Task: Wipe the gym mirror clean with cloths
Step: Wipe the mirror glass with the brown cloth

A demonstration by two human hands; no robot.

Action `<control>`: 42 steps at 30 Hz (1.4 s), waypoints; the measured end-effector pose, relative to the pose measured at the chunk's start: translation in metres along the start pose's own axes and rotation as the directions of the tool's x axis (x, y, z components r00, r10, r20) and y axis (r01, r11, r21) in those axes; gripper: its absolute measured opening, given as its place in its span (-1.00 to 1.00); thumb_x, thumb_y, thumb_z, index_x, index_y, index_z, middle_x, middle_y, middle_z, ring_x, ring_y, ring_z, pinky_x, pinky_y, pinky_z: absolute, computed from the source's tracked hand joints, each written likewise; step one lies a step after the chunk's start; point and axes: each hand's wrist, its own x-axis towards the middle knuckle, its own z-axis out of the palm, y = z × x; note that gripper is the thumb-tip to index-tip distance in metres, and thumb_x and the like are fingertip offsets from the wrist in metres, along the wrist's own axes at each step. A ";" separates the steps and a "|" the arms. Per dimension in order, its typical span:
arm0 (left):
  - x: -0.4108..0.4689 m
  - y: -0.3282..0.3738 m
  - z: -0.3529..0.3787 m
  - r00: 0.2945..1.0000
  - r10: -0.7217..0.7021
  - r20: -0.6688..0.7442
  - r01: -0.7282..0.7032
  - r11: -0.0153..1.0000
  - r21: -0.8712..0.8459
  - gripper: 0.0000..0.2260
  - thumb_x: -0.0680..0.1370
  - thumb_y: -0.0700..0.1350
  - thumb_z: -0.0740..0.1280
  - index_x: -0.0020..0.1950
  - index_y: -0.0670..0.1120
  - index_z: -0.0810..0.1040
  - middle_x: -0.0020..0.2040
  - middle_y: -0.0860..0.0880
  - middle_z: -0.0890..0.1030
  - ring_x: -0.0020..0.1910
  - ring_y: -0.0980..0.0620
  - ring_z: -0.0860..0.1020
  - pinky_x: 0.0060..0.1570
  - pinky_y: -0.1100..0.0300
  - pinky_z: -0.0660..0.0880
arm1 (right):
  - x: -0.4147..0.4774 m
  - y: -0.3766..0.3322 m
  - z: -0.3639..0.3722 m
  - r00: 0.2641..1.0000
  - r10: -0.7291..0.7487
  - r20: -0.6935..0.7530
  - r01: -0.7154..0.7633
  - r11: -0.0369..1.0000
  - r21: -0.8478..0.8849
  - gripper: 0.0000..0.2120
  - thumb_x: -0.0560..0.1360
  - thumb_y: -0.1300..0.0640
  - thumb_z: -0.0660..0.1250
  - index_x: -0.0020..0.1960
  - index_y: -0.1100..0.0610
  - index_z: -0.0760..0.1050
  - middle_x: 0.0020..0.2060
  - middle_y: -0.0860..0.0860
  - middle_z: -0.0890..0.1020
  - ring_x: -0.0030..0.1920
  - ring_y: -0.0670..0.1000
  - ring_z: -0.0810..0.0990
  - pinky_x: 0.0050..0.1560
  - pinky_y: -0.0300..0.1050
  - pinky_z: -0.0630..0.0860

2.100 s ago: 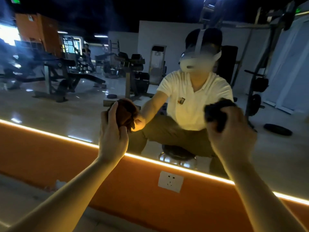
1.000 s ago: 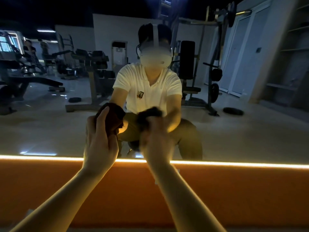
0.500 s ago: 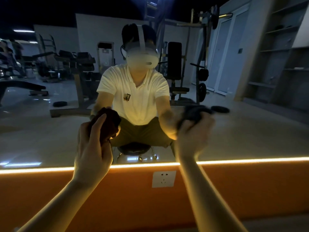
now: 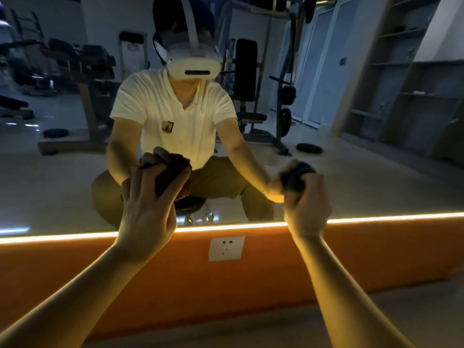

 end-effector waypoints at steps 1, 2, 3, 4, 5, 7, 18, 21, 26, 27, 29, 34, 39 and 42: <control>-0.001 0.001 0.002 1.000 -0.005 0.016 0.005 1.000 0.004 -0.46 0.58 -0.30 0.27 0.55 -0.01 0.33 0.41 -0.31 0.33 0.34 -0.46 0.40 0.24 -0.40 0.41 | 0.001 0.005 -0.007 0.988 0.138 -0.065 -0.137 0.990 0.007 -0.59 0.55 0.04 0.11 0.24 0.28 0.46 0.15 0.28 0.55 0.10 0.29 0.58 -0.09 -0.12 0.33; -0.002 0.002 0.003 1.000 -0.005 0.031 0.005 1.000 0.010 -0.44 0.57 -0.31 0.28 0.56 -0.02 0.33 0.42 -0.29 0.31 0.34 -0.46 0.39 0.22 -0.43 0.42 | 0.001 0.006 -0.015 0.964 0.254 -0.081 -0.253 0.967 0.014 -0.56 0.60 0.08 0.11 0.33 0.35 0.43 0.25 0.35 0.50 0.22 0.34 0.53 -0.05 -0.11 0.29; -0.002 0.002 0.003 0.999 0.002 0.041 -0.002 1.000 0.017 -0.43 0.56 -0.29 0.30 0.56 -0.03 0.32 0.42 -0.27 0.30 0.34 -0.44 0.38 0.22 -0.42 0.42 | 0.000 0.005 -0.021 0.948 0.307 -0.085 -0.312 0.949 -0.052 -0.54 0.65 0.09 0.11 0.40 0.40 0.37 0.34 0.37 0.44 0.32 0.34 0.47 0.01 -0.08 0.26; -0.002 0.002 0.000 0.998 0.006 0.055 -0.008 1.000 0.023 -0.43 0.55 -0.23 0.30 0.57 -0.04 0.31 0.42 -0.28 0.30 0.34 -0.41 0.38 0.23 -0.39 0.42 | 0.002 -0.010 -0.028 0.949 0.308 -0.069 -0.315 0.939 -0.141 -0.49 0.67 0.05 0.11 0.44 0.42 0.33 0.39 0.36 0.40 0.36 0.32 0.44 0.05 -0.06 0.25; -0.002 0.002 -0.003 0.997 0.009 0.080 -0.011 1.000 0.023 -0.42 0.55 -0.15 0.29 0.59 -0.05 0.30 0.42 -0.28 0.30 0.34 -0.39 0.37 0.24 -0.35 0.41 | -0.001 -0.025 -0.033 0.940 0.336 -0.055 -0.340 0.929 -0.148 -0.47 0.68 0.02 0.12 0.44 0.42 0.33 0.40 0.36 0.39 0.37 0.31 0.43 0.05 -0.05 0.25; -0.003 -0.001 -0.008 0.991 0.012 0.132 -0.014 1.000 0.014 -0.39 0.54 -0.06 0.24 0.61 -0.07 0.28 0.43 -0.31 0.31 0.35 -0.37 0.37 0.24 -0.32 0.40 | -0.012 -0.019 -0.013 0.909 0.414 -0.056 -0.416 0.908 -0.045 -0.61 0.67 0.17 0.21 0.41 0.39 0.38 0.35 0.36 0.42 0.32 0.30 0.47 -0.06 -0.13 0.23; -0.032 -0.074 -0.073 0.994 -0.054 0.096 0.048 0.997 0.068 -0.36 0.48 -0.35 0.45 0.54 -0.11 0.38 0.40 -0.36 0.36 0.31 -0.40 0.39 0.25 -0.34 0.45 | -0.124 -0.157 0.060 0.709 -0.588 0.389 0.555 0.806 0.206 -0.76 0.42 0.22 0.44 0.08 0.08 0.60 0.04 0.12 0.56 0.03 0.10 0.59 -0.11 0.03 0.65; -0.043 -0.098 -0.099 0.991 -0.133 0.028 0.130 0.988 0.080 -0.39 0.50 -0.36 0.44 0.53 -0.16 0.39 0.36 -0.38 0.35 0.27 -0.38 0.42 0.24 -0.33 0.49 | -0.102 -0.150 0.040 0.740 -0.599 0.306 0.553 0.800 0.231 -0.85 0.52 0.29 0.36 0.07 0.14 0.59 -0.04 0.13 0.55 -0.06 0.09 0.60 -0.17 0.12 0.61; -0.052 -0.124 -0.132 0.933 -0.353 -0.068 0.354 0.935 0.015 -0.48 0.52 -0.36 0.44 0.47 -0.21 0.43 0.35 -0.32 0.36 0.24 -0.28 0.46 0.23 -0.11 0.50 | -0.042 -0.200 -0.072 0.953 -0.015 0.304 -0.006 0.998 0.069 -0.72 0.65 0.45 0.13 0.35 0.46 0.37 -0.15 0.18 0.48 -0.13 -0.08 0.60 -0.17 -0.40 0.38; -0.054 -0.127 -0.137 0.920 -0.385 -0.075 0.385 0.923 -0.010 -0.51 0.54 -0.34 0.44 0.45 -0.21 0.43 0.34 -0.30 0.38 0.23 -0.28 0.48 0.20 -0.11 0.52 | -0.036 -0.192 -0.068 0.966 0.076 0.246 -0.080 0.997 0.006 -0.68 0.65 0.42 0.16 0.40 0.45 0.33 0.04 0.30 0.50 0.09 0.14 0.58 -0.14 -0.30 0.32; -0.055 -0.132 -0.144 0.905 -0.420 -0.070 0.417 0.907 -0.054 -0.54 0.55 -0.31 0.43 0.43 -0.21 0.44 0.32 -0.28 0.43 0.21 -0.28 0.53 0.17 -0.13 0.56 | -0.035 -0.157 -0.015 0.993 0.104 0.050 -0.104 0.995 -0.009 -0.68 0.62 0.29 0.28 0.35 0.28 0.39 0.21 0.30 0.49 0.19 0.30 0.55 -0.03 -0.05 0.42; -0.056 -0.133 -0.149 0.865 -0.493 -0.093 0.480 0.867 -0.132 -0.58 0.55 -0.31 0.44 0.39 -0.20 0.47 0.29 -0.25 0.48 0.18 -0.20 0.57 0.17 -0.02 0.54 | -0.093 -0.254 0.064 0.968 -0.227 0.105 0.216 0.971 0.101 -0.77 0.57 0.11 0.26 0.22 0.09 0.49 0.17 0.08 0.55 -0.03 -0.06 0.54 -0.14 -0.26 0.53; -0.055 -0.136 -0.148 0.834 -0.541 -0.104 0.515 0.833 -0.204 -0.61 0.57 -0.32 0.42 0.38 -0.16 0.47 0.25 -0.18 0.49 0.13 -0.02 0.51 0.07 0.14 0.51 | -0.133 -0.285 0.084 0.617 -0.702 0.356 0.648 0.710 0.276 -0.73 0.51 0.18 0.46 0.20 0.11 0.56 0.08 0.09 0.56 -0.02 0.02 0.64 -0.24 -0.17 0.62; -0.064 -0.143 -0.147 0.864 -0.498 -0.079 0.488 0.865 -0.115 -0.61 0.55 -0.30 0.44 0.36 -0.17 0.48 0.25 -0.20 0.50 0.15 -0.15 0.57 0.11 -0.07 0.60 | -0.086 -0.233 0.056 0.782 -0.569 0.254 0.531 0.822 0.207 -0.81 0.62 0.20 0.30 0.21 0.18 0.54 0.00 -0.05 0.52 -0.13 -0.02 0.53 -0.22 -0.42 0.42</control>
